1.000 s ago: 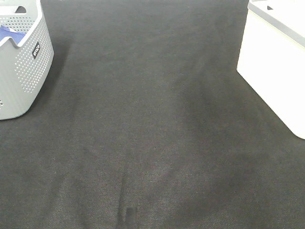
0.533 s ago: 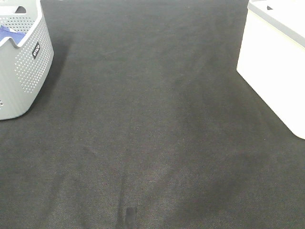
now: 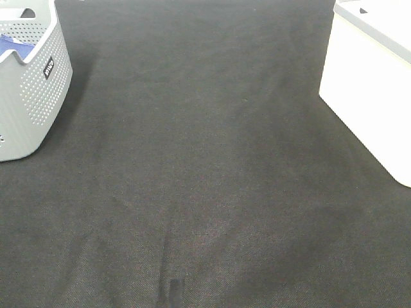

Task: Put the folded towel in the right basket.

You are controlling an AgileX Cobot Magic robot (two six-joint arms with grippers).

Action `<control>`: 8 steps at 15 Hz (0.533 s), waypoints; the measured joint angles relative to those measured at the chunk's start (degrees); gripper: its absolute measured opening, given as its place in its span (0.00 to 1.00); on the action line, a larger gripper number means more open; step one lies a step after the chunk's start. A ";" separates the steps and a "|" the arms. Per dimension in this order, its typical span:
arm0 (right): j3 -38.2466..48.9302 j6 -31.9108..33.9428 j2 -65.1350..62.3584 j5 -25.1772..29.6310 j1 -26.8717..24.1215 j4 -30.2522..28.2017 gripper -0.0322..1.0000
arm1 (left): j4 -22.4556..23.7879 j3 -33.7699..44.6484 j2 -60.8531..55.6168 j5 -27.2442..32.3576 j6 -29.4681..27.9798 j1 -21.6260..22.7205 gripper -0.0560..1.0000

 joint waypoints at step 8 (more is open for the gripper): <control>8.71 0.00 -17.07 -1.78 0.00 -0.86 0.96 | 0.00 0.00 0.00 0.00 0.00 0.00 0.99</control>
